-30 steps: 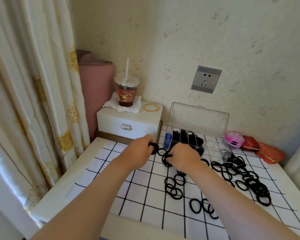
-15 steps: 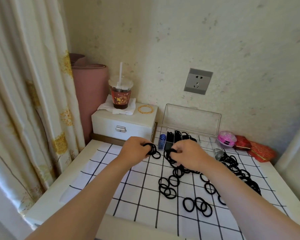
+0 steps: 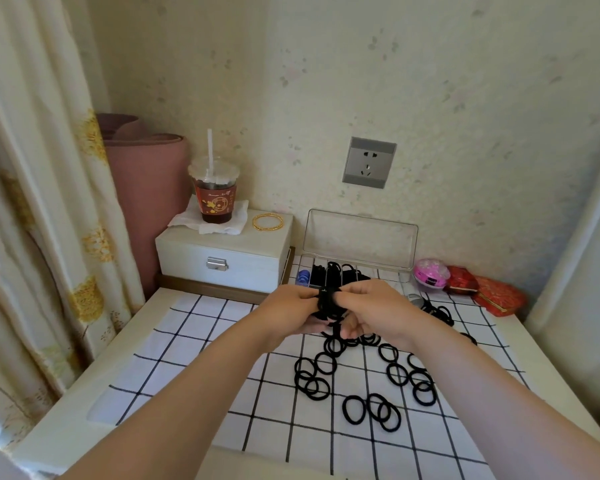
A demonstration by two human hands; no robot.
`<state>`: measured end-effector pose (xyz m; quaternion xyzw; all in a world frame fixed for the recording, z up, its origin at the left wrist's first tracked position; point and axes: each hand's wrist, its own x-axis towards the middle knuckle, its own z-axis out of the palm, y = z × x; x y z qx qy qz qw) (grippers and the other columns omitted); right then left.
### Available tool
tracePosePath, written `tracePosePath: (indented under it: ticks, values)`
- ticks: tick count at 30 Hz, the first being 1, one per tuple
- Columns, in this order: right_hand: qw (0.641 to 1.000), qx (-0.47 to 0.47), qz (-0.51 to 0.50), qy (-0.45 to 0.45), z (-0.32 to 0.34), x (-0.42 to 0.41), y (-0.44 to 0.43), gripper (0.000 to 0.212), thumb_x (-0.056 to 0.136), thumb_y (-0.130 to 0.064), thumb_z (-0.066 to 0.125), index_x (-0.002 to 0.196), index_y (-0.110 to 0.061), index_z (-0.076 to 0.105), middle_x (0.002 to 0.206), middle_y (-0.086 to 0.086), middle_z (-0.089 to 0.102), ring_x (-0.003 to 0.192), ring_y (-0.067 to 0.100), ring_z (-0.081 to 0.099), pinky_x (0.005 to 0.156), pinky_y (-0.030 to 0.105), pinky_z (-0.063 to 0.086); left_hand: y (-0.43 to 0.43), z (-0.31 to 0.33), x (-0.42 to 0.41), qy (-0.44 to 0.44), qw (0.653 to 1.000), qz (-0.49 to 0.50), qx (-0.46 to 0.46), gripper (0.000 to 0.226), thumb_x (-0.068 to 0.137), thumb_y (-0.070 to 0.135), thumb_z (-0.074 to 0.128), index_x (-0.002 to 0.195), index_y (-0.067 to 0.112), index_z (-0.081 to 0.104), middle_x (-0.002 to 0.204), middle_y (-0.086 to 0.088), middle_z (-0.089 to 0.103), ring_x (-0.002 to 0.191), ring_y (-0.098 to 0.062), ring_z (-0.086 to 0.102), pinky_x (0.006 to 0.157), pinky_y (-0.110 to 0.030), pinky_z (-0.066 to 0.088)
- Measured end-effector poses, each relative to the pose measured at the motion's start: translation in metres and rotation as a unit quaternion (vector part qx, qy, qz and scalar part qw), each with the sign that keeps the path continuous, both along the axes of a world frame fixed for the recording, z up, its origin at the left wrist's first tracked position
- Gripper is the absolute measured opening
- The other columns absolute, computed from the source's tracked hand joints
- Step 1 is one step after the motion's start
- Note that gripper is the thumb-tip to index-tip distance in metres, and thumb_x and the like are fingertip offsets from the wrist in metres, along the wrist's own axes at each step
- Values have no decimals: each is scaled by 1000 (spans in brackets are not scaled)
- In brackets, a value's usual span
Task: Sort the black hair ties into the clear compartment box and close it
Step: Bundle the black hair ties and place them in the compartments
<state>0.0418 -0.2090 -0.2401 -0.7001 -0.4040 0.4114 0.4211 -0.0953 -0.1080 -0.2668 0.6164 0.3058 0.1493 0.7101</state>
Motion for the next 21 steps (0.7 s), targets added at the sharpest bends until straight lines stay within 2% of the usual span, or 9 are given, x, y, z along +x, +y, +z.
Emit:
tracePosePath:
  ticks: [3, 6, 9, 12, 14, 16, 18, 21]
  values:
    - [999, -8, -28, -40, -2, 4, -1, 12, 92, -15, 60, 91, -10, 71, 75, 8, 75, 55, 19, 67, 47, 23, 47, -1, 3, 0, -44, 992, -31, -110, 25, 100, 15, 51, 114, 3, 68, 105, -15, 71, 92, -21, 71, 80, -32, 59]
    - [996, -14, -34, -86, -4, 5, -1, 11, 91, -18, 63, 90, -11, 72, 74, 8, 76, 56, 20, 70, 49, 23, 49, 1, 2, 1, -58, 986, -42, -152, 33, 103, 23, 43, 117, 1, 65, 105, -17, 68, 98, -27, 67, 94, -40, 55]
    - [988, -16, -30, -151, -8, 5, 0, 11, 89, -20, 63, 89, -13, 72, 78, 11, 77, 58, 20, 73, 51, 25, 51, 0, -1, 2, -40, 989, -77, -123, 39, 101, 33, 51, 121, 4, 65, 107, -12, 71, 103, -23, 67, 100, -38, 52]
    - [980, -12, -17, -200, -10, 8, 0, 8, 85, -25, 68, 84, -17, 72, 74, 7, 77, 56, 18, 73, 46, 22, 48, -1, -3, 4, -20, 995, -73, -62, 28, 100, 16, 54, 124, 5, 65, 120, -14, 69, 112, -23, 66, 94, -30, 55]
    - [977, -7, -8, -214, -9, 11, -1, 7, 83, -27, 70, 82, -21, 72, 71, 3, 76, 57, 17, 73, 48, 21, 47, -1, -2, 6, -18, 997, -62, -53, 27, 100, 8, 51, 123, 6, 66, 121, -14, 69, 110, -23, 67, 86, -25, 57]
    - [978, -1, -9, -207, -5, 16, -3, 6, 83, -28, 72, 86, -22, 72, 73, 0, 76, 59, 15, 73, 48, 22, 48, -3, 0, 9, -18, 997, -55, -46, 26, 101, 8, 50, 121, 8, 67, 120, -12, 69, 104, -19, 68, 79, -22, 56]
    - [983, 4, -19, -180, -2, 22, -7, 16, 85, -31, 74, 97, -22, 70, 83, 1, 76, 60, 14, 71, 48, 25, 51, -4, 2, 12, -20, 998, -50, -43, 27, 102, 10, 50, 122, 11, 67, 122, -9, 69, 106, -18, 66, 79, -22, 55]
    - [997, -11, -29, -68, 2, 33, -14, 36, 86, -34, 76, 117, -18, 64, 106, 2, 70, 70, 17, 71, 55, 30, 55, -5, 4, 18, -25, 997, -54, -39, 28, 103, 13, 49, 124, 14, 67, 125, -7, 68, 114, -20, 63, 83, -23, 54]
